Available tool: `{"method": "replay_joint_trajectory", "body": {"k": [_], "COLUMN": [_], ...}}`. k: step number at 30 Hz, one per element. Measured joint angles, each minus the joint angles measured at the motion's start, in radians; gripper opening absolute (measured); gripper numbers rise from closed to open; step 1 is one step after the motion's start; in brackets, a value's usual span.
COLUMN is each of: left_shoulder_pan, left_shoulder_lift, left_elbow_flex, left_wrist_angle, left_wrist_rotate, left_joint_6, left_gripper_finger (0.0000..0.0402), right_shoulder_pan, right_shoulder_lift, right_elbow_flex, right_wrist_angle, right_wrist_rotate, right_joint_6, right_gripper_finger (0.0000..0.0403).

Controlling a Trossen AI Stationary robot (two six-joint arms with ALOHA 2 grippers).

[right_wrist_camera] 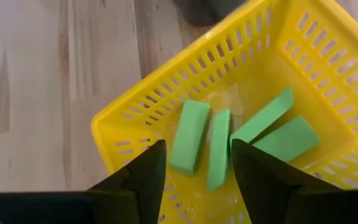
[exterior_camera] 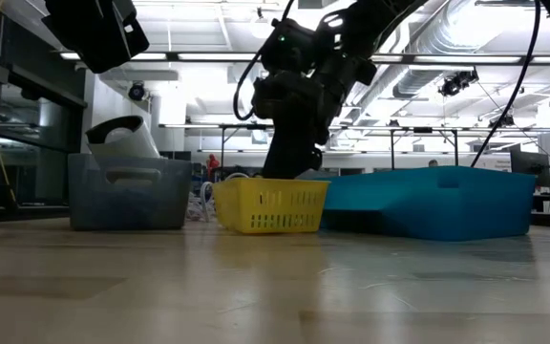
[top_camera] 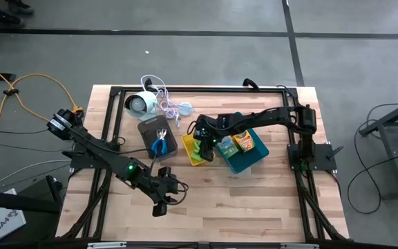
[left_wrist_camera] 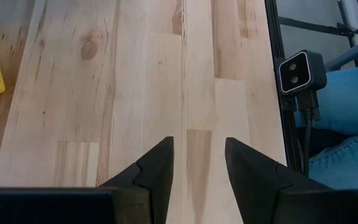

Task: Pick & Place School Supplies
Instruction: Return to Home Position

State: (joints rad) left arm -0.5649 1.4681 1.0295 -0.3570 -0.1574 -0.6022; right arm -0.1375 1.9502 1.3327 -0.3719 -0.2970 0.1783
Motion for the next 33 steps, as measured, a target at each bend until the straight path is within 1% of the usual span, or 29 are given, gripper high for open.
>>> {"method": "replay_joint_trajectory", "body": {"k": [12,15,20,24,33], "left_shoulder_pan": [0.000,0.000,0.001,0.021,0.089], "left_shoulder_lift": [0.000,0.000,0.000,0.000,-0.001], "left_elbow_flex": [0.000,0.000,0.000,0.000,0.000], "left_wrist_angle": [0.000,0.000,0.001,0.006,0.037], "left_wrist_rotate": [0.001,0.001,0.000,-0.005,-0.006], "left_joint_6": [0.000,0.000,0.003,0.003,0.017], "left_gripper_finger": [0.0141,0.0141,0.0141,0.0141,0.0141], "right_shoulder_pan": [-0.002,-0.002,0.000,-0.008,-0.013], "right_shoulder_lift": [-0.031,-0.053,-0.087,-0.125,-0.199], "right_elbow_flex": [-0.001,0.000,0.000,0.000,0.000], "right_wrist_angle": [0.074,0.075,0.087,0.086,0.078], "right_wrist_rotate": [-0.072,-0.075,-0.049,-0.071,-0.072], "right_joint_6": [0.039,0.037,0.034,0.035,0.037], "right_gripper_finger": [0.0173,0.0173,0.0170,0.0164,0.0162]}}
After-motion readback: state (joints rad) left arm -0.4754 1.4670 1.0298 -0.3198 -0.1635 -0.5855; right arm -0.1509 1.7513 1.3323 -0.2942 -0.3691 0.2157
